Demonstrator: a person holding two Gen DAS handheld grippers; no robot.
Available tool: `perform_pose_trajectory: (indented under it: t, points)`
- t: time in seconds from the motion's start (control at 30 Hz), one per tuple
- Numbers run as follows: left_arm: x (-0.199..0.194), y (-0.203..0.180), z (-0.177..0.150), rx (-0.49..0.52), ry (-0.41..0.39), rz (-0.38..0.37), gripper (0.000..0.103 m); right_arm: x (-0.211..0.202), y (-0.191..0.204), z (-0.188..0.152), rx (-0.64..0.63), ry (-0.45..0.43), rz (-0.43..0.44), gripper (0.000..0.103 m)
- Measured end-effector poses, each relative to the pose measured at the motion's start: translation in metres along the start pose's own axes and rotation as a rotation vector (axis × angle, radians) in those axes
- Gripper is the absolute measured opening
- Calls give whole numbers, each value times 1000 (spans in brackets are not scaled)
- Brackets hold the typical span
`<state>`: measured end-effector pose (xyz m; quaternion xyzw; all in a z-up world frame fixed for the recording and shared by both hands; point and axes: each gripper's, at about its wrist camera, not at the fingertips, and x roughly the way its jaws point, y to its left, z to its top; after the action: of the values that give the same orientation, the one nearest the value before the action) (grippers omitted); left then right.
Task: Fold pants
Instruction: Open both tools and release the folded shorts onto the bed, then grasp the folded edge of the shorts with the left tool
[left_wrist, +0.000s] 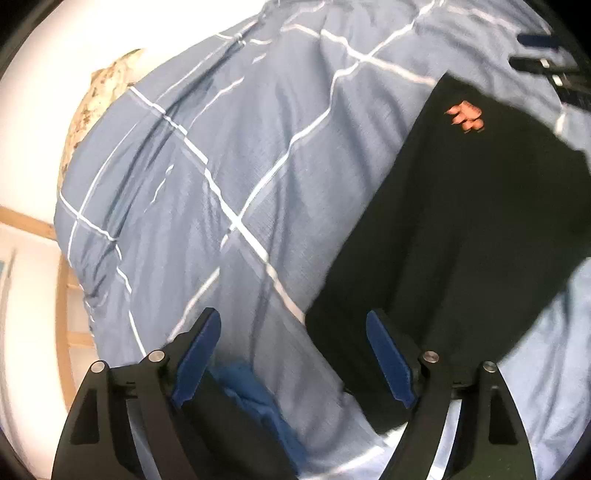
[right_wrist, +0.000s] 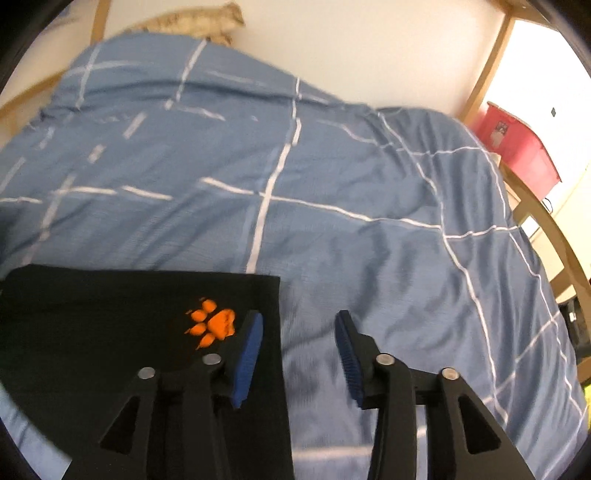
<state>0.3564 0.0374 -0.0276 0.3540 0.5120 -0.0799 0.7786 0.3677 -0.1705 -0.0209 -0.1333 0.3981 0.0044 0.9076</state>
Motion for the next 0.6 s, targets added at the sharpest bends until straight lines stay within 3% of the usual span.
perform_pose_trajectory:
  t: [0.07, 0.17, 0.3, 0.43, 0.6]
  points:
    - [-12, -2, -5, -23, -24, -17, 83, -19, -2, -9, 6, -25, 7, 47]
    - [-32, -11, -15, -62, -82, 25, 83, -48, 1, -27, -5, -61, 14, 47]
    - [-66, -41, -38, -91, -204, 14, 83, -71, -7, -56, -1, -128, 28, 47]
    - [-85, -84, -56, -116, -301, -38, 83, -75, -24, -86, 13, -125, 112, 47]
    - [-91, -147, -59, -118, -359, -78, 82, -73, -39, -114, -2, -112, 217, 47]
